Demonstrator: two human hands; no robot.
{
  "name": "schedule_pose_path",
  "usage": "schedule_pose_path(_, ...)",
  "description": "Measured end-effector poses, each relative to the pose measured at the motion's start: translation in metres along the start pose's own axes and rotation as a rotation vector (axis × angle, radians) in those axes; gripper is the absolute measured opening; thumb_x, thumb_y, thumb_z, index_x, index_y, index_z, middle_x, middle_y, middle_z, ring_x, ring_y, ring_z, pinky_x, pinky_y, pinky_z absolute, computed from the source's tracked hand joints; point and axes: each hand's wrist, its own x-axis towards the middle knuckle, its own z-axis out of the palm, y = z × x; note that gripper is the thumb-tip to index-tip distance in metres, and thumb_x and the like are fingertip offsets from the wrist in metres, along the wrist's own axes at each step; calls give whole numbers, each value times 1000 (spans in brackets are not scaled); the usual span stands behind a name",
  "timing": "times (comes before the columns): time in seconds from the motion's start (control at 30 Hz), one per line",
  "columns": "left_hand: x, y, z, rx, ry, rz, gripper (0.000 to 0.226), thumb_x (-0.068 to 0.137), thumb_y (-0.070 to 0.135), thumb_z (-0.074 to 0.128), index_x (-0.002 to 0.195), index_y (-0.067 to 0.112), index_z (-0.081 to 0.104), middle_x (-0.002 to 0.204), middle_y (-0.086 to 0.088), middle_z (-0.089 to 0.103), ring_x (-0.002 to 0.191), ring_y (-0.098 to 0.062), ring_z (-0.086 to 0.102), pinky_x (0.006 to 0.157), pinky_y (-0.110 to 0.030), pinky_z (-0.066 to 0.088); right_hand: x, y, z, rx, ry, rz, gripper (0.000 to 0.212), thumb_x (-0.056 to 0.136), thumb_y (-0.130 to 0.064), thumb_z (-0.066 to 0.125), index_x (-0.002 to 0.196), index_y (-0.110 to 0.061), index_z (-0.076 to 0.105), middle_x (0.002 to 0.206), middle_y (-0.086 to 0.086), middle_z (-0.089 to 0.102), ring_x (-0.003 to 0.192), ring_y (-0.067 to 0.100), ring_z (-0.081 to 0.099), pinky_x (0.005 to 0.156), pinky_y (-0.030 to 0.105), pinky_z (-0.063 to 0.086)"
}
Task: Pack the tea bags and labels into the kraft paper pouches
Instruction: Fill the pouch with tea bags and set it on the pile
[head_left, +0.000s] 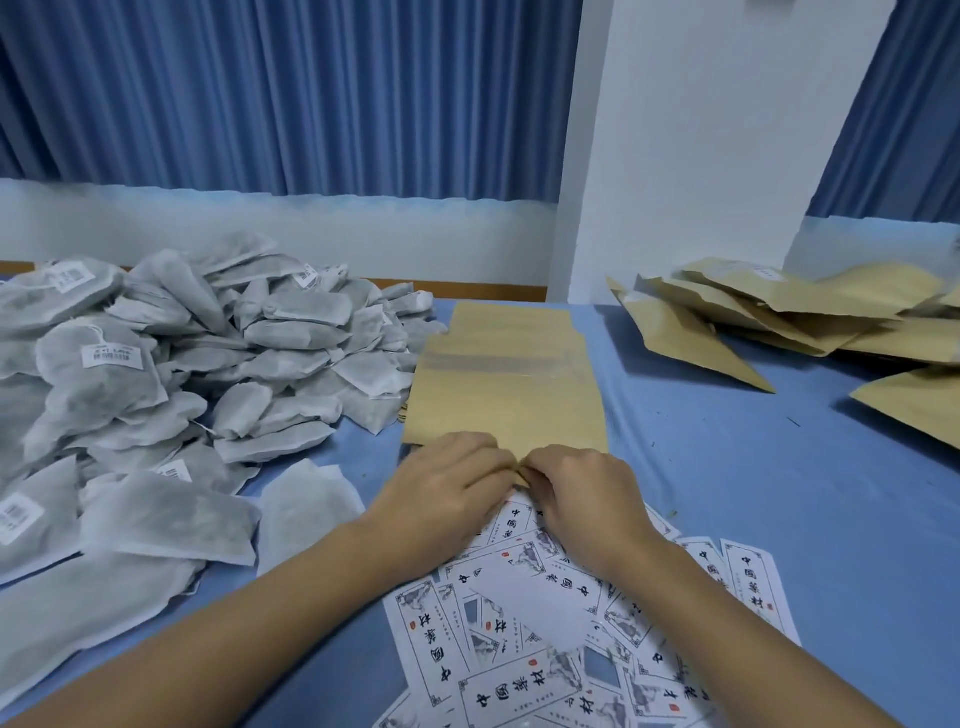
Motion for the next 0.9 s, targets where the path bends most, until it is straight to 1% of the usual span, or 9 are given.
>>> schedule_pose_path(0.17, 0, 6, 1, 17, -64, -106, 14, 80, -5, 67, 87, 6, 72, 91, -5, 71, 81, -25, 65, 70, -38, 53, 0, 1, 1, 64, 60, 15, 34, 104, -42, 39, 90, -26, 66, 78, -5, 64, 72, 21, 58, 66, 36, 46)
schedule_pose_path(0.27, 0, 10, -4, 31, -86, -172, 22, 70, -6, 67, 83, 12, 67, 81, -1, 66, 73, -23, 60, 65, -32, 47, -3, -2, 0, 78, 91, -14, 35, 104, -42, 41, 85, -25, 65, 74, -5, 62, 67, 20, 56, 63, 35, 45)
schedule_pose_path(0.37, 0, 12, -7, 55, -64, -196, 29, 65, -7, 64, 87, 13, 67, 75, 1, 60, 69, -23, 55, 62, -31, 42, -4, -3, -1, 116, 148, -44, 30, 102, -35, 49, 81, -24, 67, 70, -4, 62, 62, 20, 55, 58, 35, 46)
schedule_pose_path(0.47, 3, 10, -12, 121, -38, -192, 36, 64, -8, 64, 95, 9, 72, 66, 0, 54, 61, -23, 51, 53, -33, 40, -9, -13, -3, 118, 270, -78, 27, 94, -23, 60, 67, -19, 60, 56, -4, 54, 49, 18, 36, 44, 32, 38)
schedule_pose_path(0.5, 3, 10, -12, 133, -30, -177, 32, 65, -9, 64, 91, 8, 72, 64, -1, 52, 59, -23, 49, 51, -33, 38, -9, -15, -4, 107, 272, -75, 25, 91, -21, 61, 66, -19, 60, 55, -4, 53, 48, 19, 35, 43, 31, 37)
schedule_pose_path(0.6, 3, 9, -14, 130, -13, -108, 21, 67, -13, 67, 76, 6, 69, 63, -4, 52, 56, -23, 48, 48, -34, 38, -9, -15, -4, 81, 240, -22, 23, 92, -20, 62, 69, -19, 62, 58, -2, 55, 50, 24, 44, 47, 31, 37)
schedule_pose_path(0.73, 2, 7, -15, 52, -16, -101, 21, 74, -15, 59, 74, 4, 68, 65, -5, 54, 58, -25, 51, 47, -36, 43, -9, -18, -3, 122, 215, 71, 32, 102, -32, 52, 75, -20, 64, 60, -2, 56, 56, 25, 51, 52, 35, 43)
schedule_pose_path(0.83, -4, 12, -15, 46, -80, -86, 19, 67, -13, 67, 74, 4, 67, 66, -6, 55, 58, -25, 51, 43, -34, 42, -1, -3, -10, 289, 317, 213, 31, 101, -30, 56, 75, -17, 67, 56, -1, 56, 55, 27, 50, 53, 38, 45)
schedule_pose_path(0.9, -8, 11, -15, 58, -59, -109, 18, 69, -10, 75, 81, 3, 71, 70, -7, 59, 61, -26, 56, 45, -34, 44, 1, 12, -16, 298, 379, 232, 27, 100, -30, 59, 79, -18, 71, 57, 0, 59, 55, 29, 53, 54, 39, 48)
